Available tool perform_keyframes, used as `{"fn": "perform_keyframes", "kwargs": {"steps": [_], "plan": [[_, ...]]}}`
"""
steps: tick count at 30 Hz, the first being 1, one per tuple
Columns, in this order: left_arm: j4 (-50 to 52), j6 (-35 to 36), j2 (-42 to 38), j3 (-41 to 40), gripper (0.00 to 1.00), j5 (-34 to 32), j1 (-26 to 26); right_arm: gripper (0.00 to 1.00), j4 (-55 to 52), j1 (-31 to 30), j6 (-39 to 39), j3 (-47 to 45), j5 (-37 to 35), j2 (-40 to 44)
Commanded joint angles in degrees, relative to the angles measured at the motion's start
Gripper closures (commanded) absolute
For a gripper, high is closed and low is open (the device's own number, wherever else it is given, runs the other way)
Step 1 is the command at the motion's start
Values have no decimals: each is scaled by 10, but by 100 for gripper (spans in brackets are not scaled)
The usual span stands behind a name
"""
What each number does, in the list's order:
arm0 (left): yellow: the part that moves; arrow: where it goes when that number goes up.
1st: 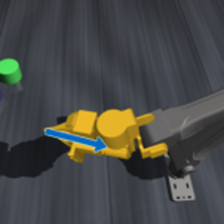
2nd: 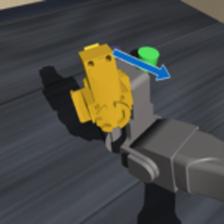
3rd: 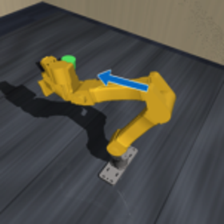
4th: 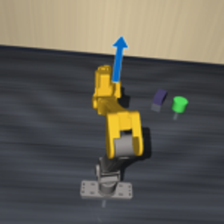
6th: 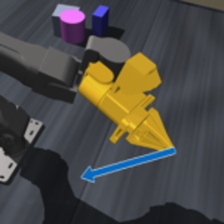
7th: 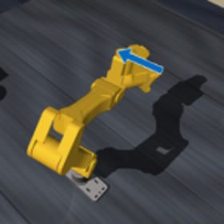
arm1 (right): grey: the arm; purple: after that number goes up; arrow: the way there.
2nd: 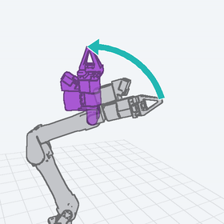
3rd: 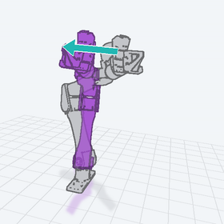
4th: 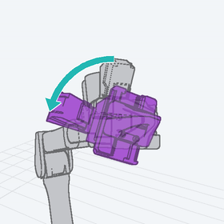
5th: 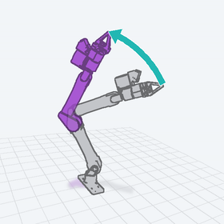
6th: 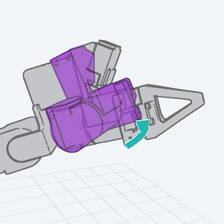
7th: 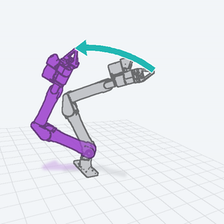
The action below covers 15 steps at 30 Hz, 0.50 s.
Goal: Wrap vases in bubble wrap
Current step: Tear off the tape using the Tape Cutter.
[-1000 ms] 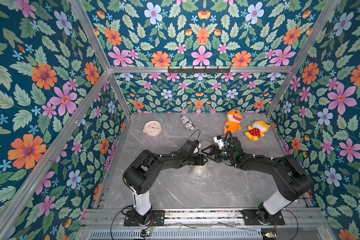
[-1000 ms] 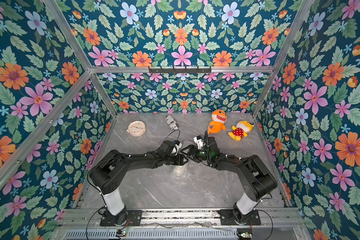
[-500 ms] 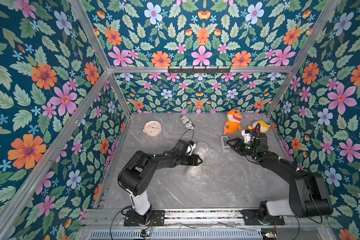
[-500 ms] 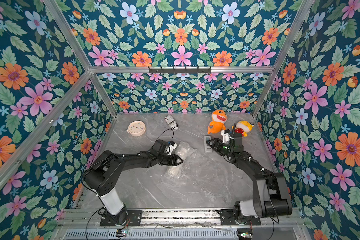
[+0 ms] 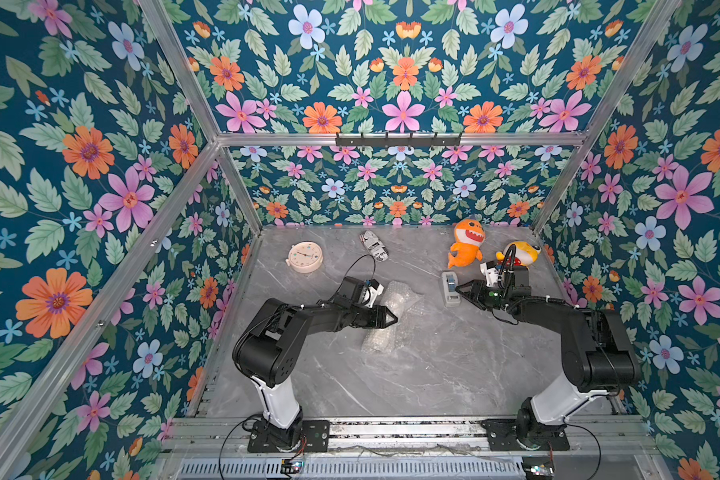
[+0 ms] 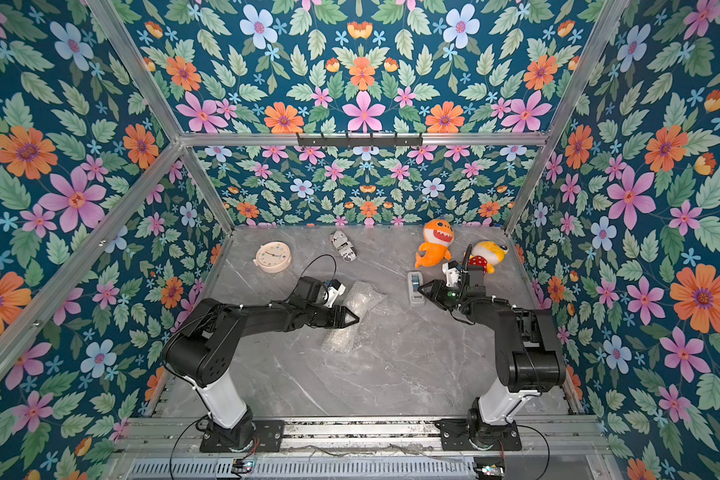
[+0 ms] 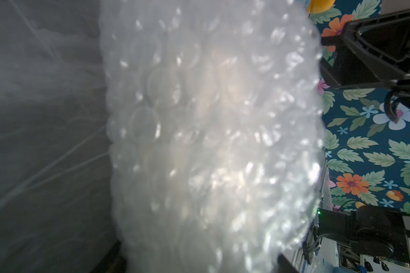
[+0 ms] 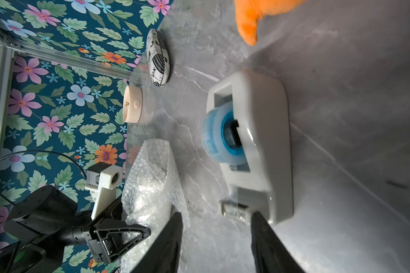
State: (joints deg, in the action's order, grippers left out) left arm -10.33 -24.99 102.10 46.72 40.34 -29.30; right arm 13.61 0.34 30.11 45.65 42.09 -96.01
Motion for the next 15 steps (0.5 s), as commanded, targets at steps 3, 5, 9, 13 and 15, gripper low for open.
{"fn": "perform_keyframes", "kwargs": {"steps": [3,5,9,13,15], "plan": [[14,-2,5,-1,80,-2,0,51,-5,0,-50,36,11,-25],[17,-1,4,2,80,-4,0,51,-19,0,-60,51,19,-40],[21,0,7,7,80,-6,0,53,-19,0,-65,58,40,-59],[20,-2,13,10,80,-5,0,54,-15,0,-64,60,55,-68],[20,-3,15,10,80,-3,0,54,-17,0,-66,62,58,-70]]}}
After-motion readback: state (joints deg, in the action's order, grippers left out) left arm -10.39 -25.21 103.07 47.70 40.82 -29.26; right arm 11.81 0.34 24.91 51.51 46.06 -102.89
